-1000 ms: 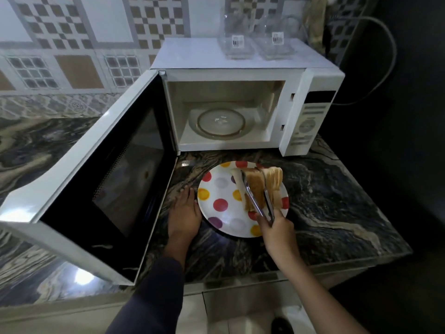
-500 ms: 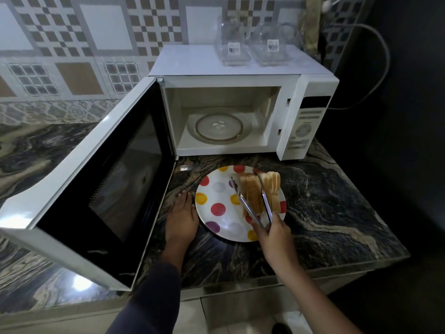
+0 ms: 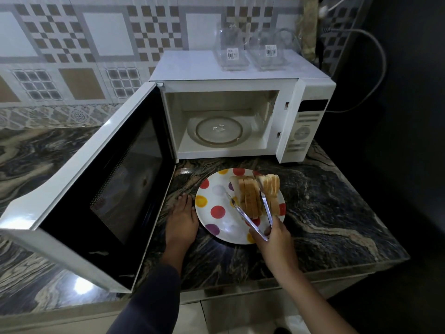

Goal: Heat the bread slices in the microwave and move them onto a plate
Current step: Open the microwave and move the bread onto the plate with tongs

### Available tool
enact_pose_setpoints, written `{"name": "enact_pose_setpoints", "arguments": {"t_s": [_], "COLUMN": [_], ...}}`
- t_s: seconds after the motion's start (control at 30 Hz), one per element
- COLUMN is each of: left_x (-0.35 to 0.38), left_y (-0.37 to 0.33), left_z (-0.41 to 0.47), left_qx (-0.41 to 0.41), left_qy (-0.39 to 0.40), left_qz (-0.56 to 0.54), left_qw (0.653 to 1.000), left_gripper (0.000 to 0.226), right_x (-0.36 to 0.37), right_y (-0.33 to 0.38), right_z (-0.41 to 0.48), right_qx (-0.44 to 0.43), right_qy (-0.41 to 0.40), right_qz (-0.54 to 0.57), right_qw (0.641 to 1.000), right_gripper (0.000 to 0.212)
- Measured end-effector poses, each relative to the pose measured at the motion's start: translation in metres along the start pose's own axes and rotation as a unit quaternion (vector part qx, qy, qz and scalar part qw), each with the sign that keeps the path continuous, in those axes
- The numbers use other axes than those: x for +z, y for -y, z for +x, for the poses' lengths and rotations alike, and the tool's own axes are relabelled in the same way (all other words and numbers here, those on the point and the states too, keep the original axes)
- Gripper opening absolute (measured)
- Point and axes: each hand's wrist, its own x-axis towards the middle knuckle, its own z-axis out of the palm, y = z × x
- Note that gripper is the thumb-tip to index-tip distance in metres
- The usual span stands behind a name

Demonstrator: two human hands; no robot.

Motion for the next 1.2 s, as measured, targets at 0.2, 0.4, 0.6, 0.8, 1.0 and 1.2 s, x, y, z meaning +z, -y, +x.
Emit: {"name": "enact_pose_setpoints", "arguments": {"t_s": [0.2, 0.4, 0.6, 0.8, 1.0, 1.2], "left_x": [0.002, 0.002, 0.0, -0.001, -0.018, -0.053], "left_y": [0.001, 0.001, 0.0, 0.002, -0.025, -0.1], "left_z": [0.002, 0.001, 0.0, 0.002, -0.006, -0.001], "left_qx": [-0.001, 0.003, 0.003, 0.004, -0.123, -0.116], "left_qy": [-0.005, -0.023, -0.03, -0.048, -0.165, -0.012], "left_qz": [-0.01, -0.007, -0.029, -0.1, -0.357, -0.622], "left_qw": [1.0, 1.0, 0.999, 0.994, 0.911, 0.774], "left_gripper": [0.048, 0.048, 0.044, 0.04, 0.03, 0.055], "right_x": [-0.002, -0.002, -0.004, 0.001, -0.006, -0.018], "right_y": [0.005, 0.002, -0.013, -0.04, -0.018, 0.036], "right_z": [-0.002, -0.017, -0.044, -0.081, -0.078, -0.033], "right_qx": [0.018, 0.031, 0.028, 0.056, -0.011, -0.072], "right_qy": [0.01, 0.007, 0.008, -0.017, -0.033, 0.017], "right_qz": [0.044, 0.095, 0.101, 0.135, 0.179, 0.267], "right_qw": [0.999, 0.995, 0.994, 0.989, 0.983, 0.961], "right_gripper": [0.039, 0.029, 0.025, 0.033, 0.053, 0.019]}}
